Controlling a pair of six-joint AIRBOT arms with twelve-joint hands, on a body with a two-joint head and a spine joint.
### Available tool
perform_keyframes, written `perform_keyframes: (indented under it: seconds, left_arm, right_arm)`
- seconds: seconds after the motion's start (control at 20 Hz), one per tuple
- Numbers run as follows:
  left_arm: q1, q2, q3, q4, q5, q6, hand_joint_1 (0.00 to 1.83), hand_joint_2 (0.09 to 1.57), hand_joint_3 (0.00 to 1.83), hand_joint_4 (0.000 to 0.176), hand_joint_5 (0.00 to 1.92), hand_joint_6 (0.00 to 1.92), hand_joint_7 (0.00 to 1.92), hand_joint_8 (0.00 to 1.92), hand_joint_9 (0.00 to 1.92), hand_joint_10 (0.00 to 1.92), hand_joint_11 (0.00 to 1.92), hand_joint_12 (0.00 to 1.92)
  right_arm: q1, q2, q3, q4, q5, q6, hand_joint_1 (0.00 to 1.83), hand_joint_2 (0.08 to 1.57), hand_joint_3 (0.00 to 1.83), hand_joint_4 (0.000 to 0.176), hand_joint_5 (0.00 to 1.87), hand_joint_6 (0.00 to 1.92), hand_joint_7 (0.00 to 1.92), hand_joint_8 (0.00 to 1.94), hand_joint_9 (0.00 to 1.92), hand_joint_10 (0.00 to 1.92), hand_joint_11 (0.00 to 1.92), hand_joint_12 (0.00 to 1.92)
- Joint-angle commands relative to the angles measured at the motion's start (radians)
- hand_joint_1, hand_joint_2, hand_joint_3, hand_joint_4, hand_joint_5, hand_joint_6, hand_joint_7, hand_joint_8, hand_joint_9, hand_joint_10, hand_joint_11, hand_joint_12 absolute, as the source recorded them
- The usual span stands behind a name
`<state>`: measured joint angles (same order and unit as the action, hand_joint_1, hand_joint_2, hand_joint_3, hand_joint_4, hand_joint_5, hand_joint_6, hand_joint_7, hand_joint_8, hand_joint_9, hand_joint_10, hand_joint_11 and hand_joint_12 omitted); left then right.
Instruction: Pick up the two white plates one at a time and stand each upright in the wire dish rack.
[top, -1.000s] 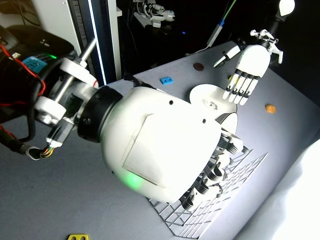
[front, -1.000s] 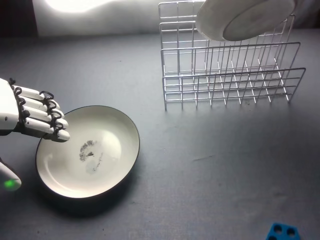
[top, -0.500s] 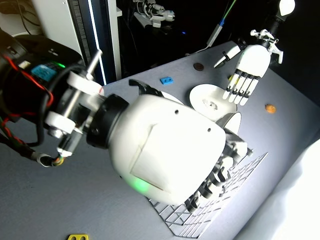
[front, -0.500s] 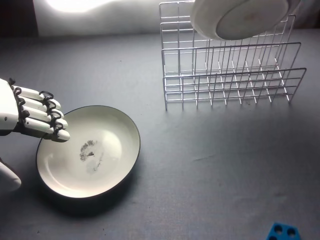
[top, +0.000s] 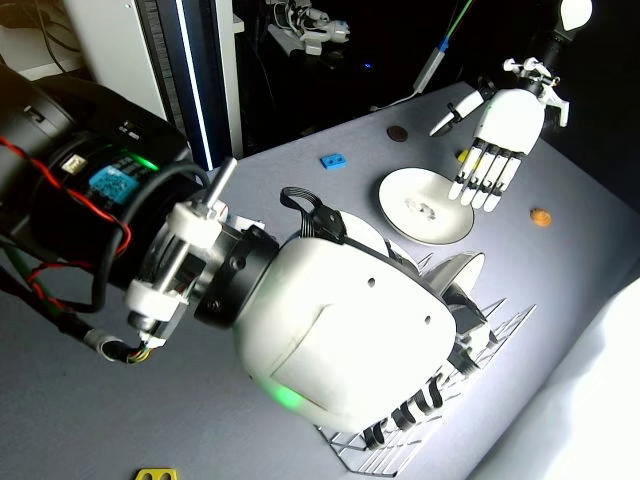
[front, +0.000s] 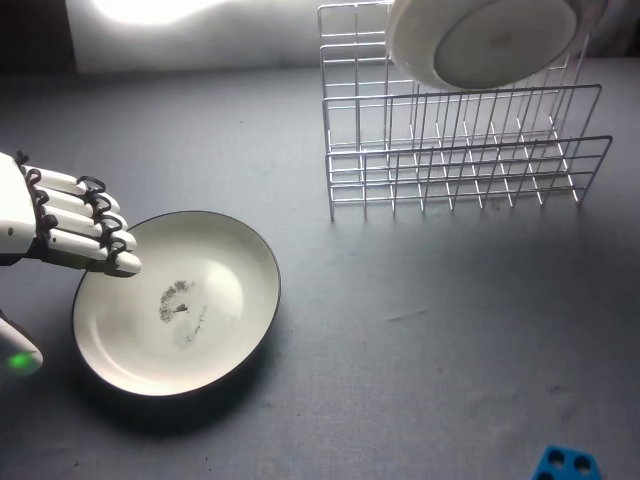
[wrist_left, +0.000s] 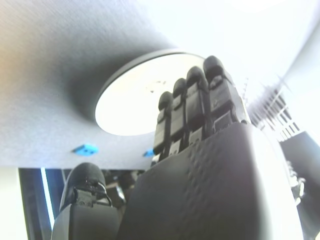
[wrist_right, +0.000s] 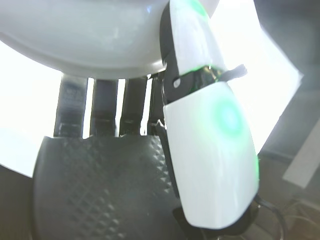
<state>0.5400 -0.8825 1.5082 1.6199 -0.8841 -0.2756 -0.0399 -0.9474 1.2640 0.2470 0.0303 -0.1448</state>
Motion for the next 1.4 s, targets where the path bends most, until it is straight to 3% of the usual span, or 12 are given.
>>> perform_keyframes:
  seconds: [0.0,0.4,0.85,0.9,0.95,1.05,1.3,1.35]
  left_arm:
    - [-0.009,0.003,0.002,-0.054,-0.018,-0.003,0.0,1.08,0.0,0.0,0.13,0.0,0.13,0.01,0.11,0.01,0.0,0.24]
    - [-0.01,0.003,-0.002,-0.043,-0.017,-0.003,0.0,1.07,0.0,0.0,0.14,0.0,0.13,0.0,0.11,0.0,0.0,0.2]
    - [-0.009,0.003,-0.003,-0.041,-0.016,-0.003,0.0,1.08,0.0,0.0,0.17,0.0,0.17,0.01,0.14,0.01,0.0,0.31]
    - [-0.009,0.003,-0.003,-0.041,-0.016,-0.003,0.0,1.07,0.0,0.0,0.15,0.0,0.14,0.0,0.12,0.0,0.0,0.25]
    - [-0.008,0.002,-0.003,-0.041,-0.016,-0.003,0.0,1.08,0.0,0.0,0.17,0.0,0.16,0.0,0.14,0.0,0.0,0.33]
    - [-0.007,0.002,-0.003,-0.041,-0.015,-0.003,0.0,1.07,0.0,0.0,0.14,0.0,0.13,0.0,0.11,0.0,0.0,0.23]
    - [-0.002,-0.001,0.002,-0.037,-0.013,-0.003,0.0,1.07,0.0,0.0,0.13,0.0,0.13,0.0,0.11,0.0,0.0,0.26]
    - [0.0,-0.003,0.005,-0.037,-0.013,-0.003,0.0,1.07,0.0,0.0,0.14,0.0,0.13,0.0,0.11,0.0,0.0,0.26]
  right_arm:
    - [0.023,0.003,0.006,0.037,0.122,0.024,1.37,1.13,0.0,0.0,0.9,1.14,1.0,0.94,0.83,1.24,0.63,1.38]
    - [0.013,-0.012,0.032,0.102,0.098,0.024,1.36,1.13,0.0,0.0,0.91,1.13,0.97,0.97,0.83,1.24,0.62,1.38]
    - [-0.013,-0.042,0.06,0.127,0.104,0.024,1.37,1.12,0.0,0.0,0.94,1.08,1.0,0.93,0.85,1.22,0.63,1.38]
    - [-0.018,-0.044,0.062,0.128,0.109,0.024,1.37,1.12,0.0,0.0,0.93,1.09,0.99,0.95,0.83,1.23,0.63,1.39]
    - [-0.021,-0.045,0.064,0.128,0.114,0.024,1.37,1.13,0.0,0.0,0.93,1.09,0.99,0.95,0.83,1.24,0.63,1.39]
    - [-0.025,-0.051,0.071,0.128,0.12,0.024,1.36,1.14,0.0,0.0,0.9,1.13,0.96,1.01,0.8,1.28,0.59,1.42]
    - [-0.045,-0.063,0.077,0.128,0.133,0.024,1.37,1.11,0.0,0.0,0.95,1.06,1.03,0.88,0.88,1.17,0.66,1.36]
    - [-0.049,-0.066,0.08,0.127,0.133,0.024,1.37,1.12,0.0,0.0,0.94,1.09,0.99,0.93,0.86,1.21,0.64,1.37]
